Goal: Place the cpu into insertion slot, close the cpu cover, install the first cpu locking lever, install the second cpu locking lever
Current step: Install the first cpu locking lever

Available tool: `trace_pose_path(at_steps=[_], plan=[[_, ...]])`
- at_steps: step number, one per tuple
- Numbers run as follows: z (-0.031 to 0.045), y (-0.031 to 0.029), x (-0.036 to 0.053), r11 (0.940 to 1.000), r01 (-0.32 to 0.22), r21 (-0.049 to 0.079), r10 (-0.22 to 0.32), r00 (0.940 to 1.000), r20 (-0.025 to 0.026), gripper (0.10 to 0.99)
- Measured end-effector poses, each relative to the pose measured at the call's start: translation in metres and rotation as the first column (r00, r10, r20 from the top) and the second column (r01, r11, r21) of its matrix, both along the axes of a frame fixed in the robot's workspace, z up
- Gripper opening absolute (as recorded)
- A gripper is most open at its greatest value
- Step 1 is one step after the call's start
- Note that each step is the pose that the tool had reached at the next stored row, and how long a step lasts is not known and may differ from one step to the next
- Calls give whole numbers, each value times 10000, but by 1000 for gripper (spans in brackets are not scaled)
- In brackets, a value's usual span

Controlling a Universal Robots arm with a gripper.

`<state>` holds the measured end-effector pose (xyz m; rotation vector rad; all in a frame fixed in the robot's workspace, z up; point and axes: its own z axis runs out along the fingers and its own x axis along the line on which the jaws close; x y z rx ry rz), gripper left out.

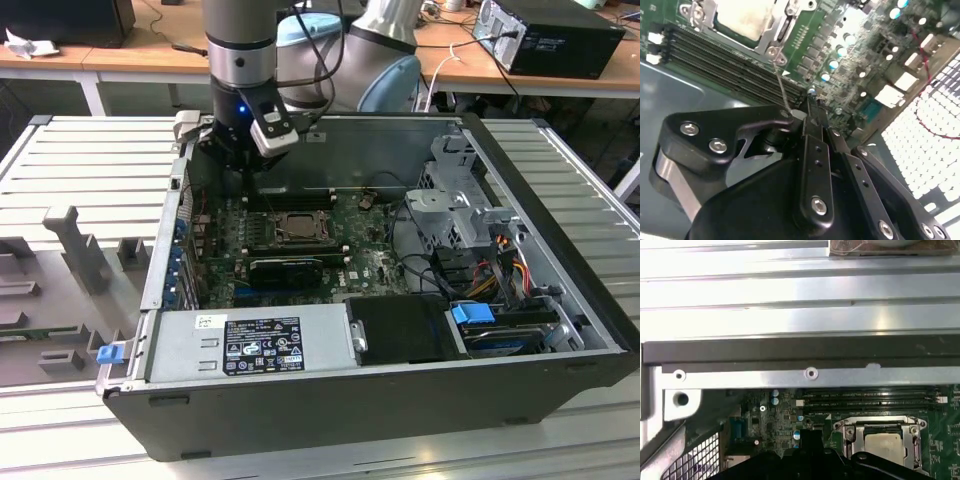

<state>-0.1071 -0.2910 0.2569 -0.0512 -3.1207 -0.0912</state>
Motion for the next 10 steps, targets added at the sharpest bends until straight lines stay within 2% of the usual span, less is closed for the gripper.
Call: trace_pose_path(at_steps=[3,10], plan=[[-4,13,74,10000,2,0,-2,10000,1,106],[-8,13,96,10000,2,0,-2,10000,2,106]])
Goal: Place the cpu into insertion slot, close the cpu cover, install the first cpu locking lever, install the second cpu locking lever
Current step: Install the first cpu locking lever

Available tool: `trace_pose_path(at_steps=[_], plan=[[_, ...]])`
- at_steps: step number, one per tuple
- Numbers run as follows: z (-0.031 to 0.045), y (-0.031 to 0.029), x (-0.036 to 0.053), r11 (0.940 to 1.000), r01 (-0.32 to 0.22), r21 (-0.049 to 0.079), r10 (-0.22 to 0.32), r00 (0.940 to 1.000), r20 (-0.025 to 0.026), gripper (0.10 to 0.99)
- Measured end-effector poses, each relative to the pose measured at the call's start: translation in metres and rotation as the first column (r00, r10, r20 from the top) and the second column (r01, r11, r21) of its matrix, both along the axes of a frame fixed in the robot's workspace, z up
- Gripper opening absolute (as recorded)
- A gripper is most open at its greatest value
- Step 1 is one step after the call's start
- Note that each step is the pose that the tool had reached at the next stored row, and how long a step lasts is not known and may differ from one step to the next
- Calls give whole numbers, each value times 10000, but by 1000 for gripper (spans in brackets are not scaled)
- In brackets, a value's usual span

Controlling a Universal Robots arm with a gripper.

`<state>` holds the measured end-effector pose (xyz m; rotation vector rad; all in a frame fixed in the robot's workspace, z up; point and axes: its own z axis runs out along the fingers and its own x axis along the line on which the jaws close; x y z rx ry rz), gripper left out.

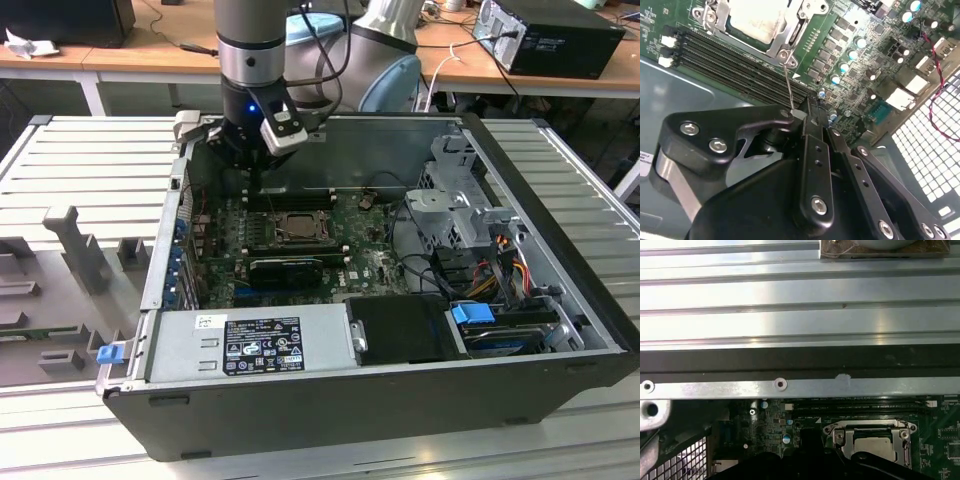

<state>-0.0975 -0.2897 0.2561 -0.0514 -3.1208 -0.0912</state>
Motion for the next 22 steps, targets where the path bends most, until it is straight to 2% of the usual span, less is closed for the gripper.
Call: trace_pose_path(at_steps=[12,20,22], plan=[[-18,0,200,10000,0,0,0,10000,-17,106],[-22,-1,461,10000,1,4,-1,10000,-17,106],[-22,-1,467,9999,-3,128,4,10000,-16,106]])
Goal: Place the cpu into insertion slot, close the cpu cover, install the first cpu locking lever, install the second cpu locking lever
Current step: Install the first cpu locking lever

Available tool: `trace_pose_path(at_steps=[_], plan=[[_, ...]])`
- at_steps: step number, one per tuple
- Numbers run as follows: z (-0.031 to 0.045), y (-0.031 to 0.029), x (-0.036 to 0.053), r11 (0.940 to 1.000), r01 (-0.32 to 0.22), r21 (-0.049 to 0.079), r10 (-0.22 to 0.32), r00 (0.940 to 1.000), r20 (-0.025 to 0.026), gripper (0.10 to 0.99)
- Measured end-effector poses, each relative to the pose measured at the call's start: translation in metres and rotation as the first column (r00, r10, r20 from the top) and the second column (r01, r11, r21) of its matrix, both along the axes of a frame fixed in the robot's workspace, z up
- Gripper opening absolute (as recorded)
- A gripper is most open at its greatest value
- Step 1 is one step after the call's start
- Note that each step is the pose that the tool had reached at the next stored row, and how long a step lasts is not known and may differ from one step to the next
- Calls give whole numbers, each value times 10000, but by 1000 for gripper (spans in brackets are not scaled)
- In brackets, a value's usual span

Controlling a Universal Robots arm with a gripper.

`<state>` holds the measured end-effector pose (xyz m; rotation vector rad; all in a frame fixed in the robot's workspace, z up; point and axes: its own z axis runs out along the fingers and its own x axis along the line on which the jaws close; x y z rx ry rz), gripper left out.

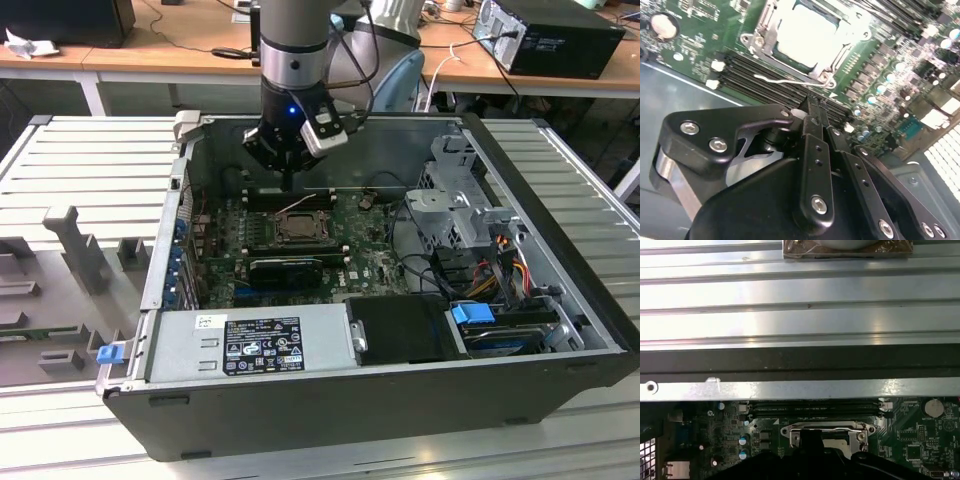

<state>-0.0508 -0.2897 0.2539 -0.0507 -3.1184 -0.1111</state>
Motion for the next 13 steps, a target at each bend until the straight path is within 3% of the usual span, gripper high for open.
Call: trace_pose_path(at_steps=[1,3,4,10,13], plan=[[0,0,0,9998,-9,181,8,10000,35,106],[-6,-6,0,9998,-68,211,62,9995,294,106],[-14,-7,1,9997,-102,213,94,9993,373,106],[-101,-10,8,9996,-161,223,152,9991,384,106],[-193,-11,37,9993,-295,237,286,9989,383,106]])
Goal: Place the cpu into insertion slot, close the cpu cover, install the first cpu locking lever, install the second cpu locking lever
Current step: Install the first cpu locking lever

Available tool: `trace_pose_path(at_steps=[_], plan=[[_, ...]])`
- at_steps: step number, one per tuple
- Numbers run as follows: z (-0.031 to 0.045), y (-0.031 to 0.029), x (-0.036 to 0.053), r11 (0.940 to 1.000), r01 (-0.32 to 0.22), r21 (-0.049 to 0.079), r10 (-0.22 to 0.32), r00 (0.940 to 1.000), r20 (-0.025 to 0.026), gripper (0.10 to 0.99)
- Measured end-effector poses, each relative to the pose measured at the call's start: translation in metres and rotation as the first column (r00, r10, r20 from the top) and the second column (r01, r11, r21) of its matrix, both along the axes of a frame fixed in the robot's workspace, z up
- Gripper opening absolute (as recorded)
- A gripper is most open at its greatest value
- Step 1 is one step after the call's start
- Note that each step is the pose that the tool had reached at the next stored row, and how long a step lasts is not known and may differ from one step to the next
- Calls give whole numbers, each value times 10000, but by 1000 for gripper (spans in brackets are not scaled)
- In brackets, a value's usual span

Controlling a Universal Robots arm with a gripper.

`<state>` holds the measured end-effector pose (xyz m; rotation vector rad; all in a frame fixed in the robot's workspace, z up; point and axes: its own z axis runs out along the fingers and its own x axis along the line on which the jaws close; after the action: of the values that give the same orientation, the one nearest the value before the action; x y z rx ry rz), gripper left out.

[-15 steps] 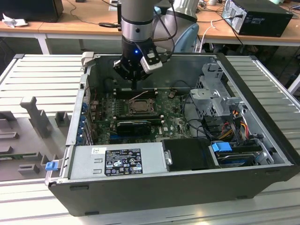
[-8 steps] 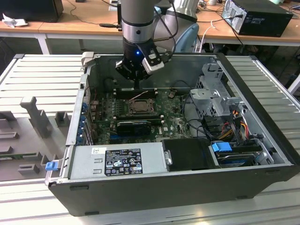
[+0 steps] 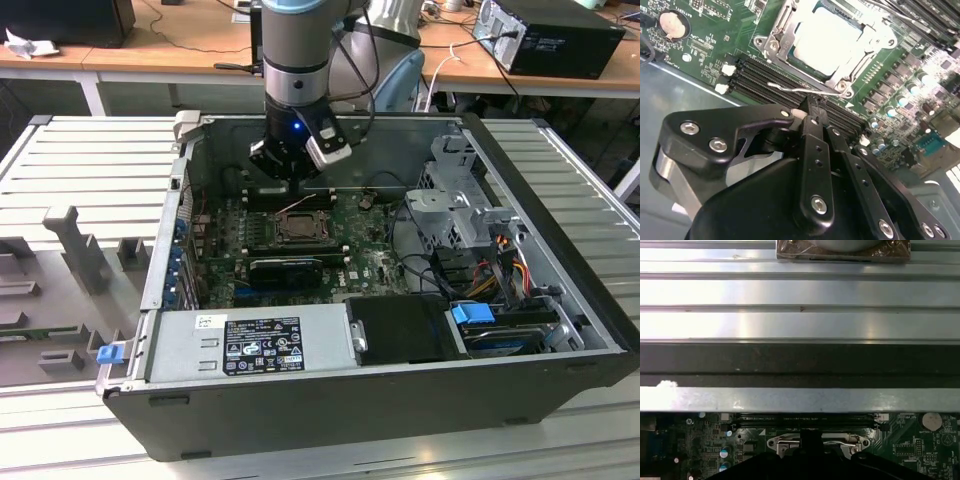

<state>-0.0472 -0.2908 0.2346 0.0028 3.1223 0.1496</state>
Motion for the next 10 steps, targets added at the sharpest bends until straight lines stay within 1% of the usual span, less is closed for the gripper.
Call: trace_pose_path(at_steps=[3,10], plan=[[-15,1,17,9998,-147,133,147,9999,3,106],[-75,18,109,9996,-269,132,269,9996,2,106]])
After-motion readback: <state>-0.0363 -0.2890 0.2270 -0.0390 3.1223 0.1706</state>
